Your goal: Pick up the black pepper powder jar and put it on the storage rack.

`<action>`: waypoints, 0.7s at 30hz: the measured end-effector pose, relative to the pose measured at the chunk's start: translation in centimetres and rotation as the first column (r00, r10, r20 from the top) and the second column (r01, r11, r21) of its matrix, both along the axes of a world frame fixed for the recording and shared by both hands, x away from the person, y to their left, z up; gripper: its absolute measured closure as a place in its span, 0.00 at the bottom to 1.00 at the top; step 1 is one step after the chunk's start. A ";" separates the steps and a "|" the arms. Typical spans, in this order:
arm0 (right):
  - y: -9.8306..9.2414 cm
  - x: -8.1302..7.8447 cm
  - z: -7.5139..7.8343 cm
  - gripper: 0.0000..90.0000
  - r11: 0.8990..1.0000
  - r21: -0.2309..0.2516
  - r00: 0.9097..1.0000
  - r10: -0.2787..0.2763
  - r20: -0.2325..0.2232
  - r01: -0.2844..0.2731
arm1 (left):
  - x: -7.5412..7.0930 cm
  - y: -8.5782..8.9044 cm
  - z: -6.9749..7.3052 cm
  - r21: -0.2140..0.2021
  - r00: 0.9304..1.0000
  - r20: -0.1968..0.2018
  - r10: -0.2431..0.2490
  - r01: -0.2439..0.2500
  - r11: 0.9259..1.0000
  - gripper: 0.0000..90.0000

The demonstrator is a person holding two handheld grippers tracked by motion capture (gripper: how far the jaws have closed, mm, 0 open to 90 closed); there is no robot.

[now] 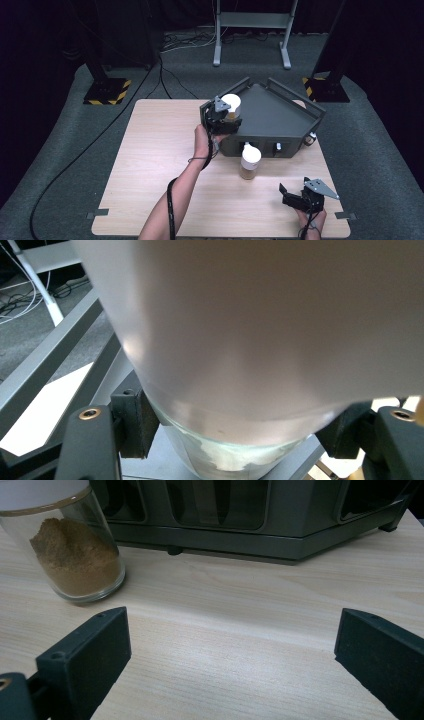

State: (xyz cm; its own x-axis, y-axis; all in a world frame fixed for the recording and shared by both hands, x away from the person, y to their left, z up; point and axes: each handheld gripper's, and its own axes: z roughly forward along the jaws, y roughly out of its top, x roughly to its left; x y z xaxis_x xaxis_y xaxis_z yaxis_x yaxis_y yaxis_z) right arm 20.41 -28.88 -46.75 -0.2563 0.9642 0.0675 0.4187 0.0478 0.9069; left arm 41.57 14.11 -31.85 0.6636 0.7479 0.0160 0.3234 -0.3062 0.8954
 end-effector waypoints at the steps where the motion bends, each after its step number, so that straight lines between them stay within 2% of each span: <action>1: 0.0 0.0 0.0 0.01 1.000 0.000 1.000 0.001 0.000 -0.001 | 0.0 0.0 -0.1 0.000 1.000 0.000 0.002 -0.002 1.000 0.34; 21: 0.0 0.0 0.0 0.01 1.000 0.001 1.000 0.001 0.002 -0.001 | 0.7 -0.4 -0.9 0.005 1.000 -0.023 0.014 -0.014 1.000 0.34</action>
State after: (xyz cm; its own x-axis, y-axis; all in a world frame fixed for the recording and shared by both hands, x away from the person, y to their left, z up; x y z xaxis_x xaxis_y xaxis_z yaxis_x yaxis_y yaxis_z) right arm 20.38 -28.88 -46.78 -0.2570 0.9640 0.0680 0.4169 0.0471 0.9077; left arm 42.30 13.69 -32.73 0.6533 0.7571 0.0039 0.3487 -0.3055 0.8861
